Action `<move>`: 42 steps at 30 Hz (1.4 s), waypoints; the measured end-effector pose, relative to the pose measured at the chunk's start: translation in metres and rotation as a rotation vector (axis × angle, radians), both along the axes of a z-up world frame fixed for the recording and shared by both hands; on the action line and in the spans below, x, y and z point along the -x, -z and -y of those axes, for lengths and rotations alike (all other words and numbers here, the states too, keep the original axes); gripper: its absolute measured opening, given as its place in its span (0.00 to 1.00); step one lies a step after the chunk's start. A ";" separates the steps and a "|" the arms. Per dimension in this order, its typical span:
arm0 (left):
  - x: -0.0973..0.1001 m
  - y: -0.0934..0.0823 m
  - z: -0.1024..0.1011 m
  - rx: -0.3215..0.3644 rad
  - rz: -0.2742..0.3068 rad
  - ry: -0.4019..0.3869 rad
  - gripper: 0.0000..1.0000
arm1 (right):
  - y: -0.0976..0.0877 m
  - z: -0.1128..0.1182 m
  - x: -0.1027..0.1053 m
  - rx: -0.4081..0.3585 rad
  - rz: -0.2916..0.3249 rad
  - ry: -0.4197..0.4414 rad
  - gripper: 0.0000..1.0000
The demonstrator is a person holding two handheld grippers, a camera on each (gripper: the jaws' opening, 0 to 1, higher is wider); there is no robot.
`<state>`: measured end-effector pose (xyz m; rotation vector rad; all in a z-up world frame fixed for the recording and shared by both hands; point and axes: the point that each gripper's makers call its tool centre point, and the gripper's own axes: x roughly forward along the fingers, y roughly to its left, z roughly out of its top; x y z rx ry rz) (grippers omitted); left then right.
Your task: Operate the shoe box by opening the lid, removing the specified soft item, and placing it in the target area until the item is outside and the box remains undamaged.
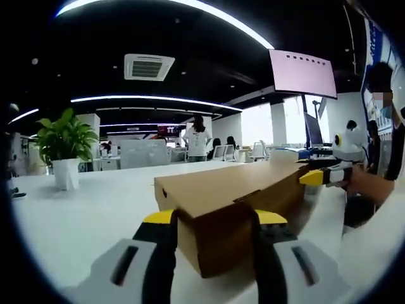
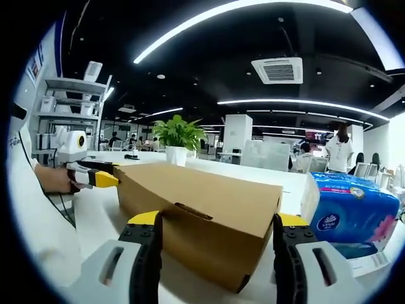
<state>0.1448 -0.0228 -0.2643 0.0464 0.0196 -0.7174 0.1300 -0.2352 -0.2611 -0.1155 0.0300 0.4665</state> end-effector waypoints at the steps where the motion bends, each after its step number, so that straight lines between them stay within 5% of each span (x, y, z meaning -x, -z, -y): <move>1: 0.000 0.000 0.000 0.000 0.000 0.003 0.47 | 0.000 0.000 0.000 0.001 0.001 -0.001 0.73; 15: -0.001 0.001 0.000 -0.005 0.020 0.012 0.49 | 0.000 0.001 0.003 -0.020 0.020 0.028 0.72; 17: -0.001 0.002 0.000 -0.056 0.050 0.014 0.50 | 0.000 0.002 0.003 -0.032 0.026 0.027 0.72; 22: 0.000 0.008 0.002 -0.059 0.006 0.004 0.53 | -0.007 0.006 0.005 -0.094 0.058 0.026 0.69; 30: 0.001 0.004 0.000 -0.013 -0.039 0.013 0.51 | -0.016 0.010 0.009 -0.075 0.085 0.029 0.64; 38: -0.004 -0.020 -0.007 0.007 0.028 0.008 0.49 | -0.038 0.009 0.008 0.017 0.127 -0.027 0.62; 42: -0.002 -0.038 -0.007 0.030 0.064 0.030 0.49 | -0.048 0.004 0.010 0.002 0.144 -0.056 0.63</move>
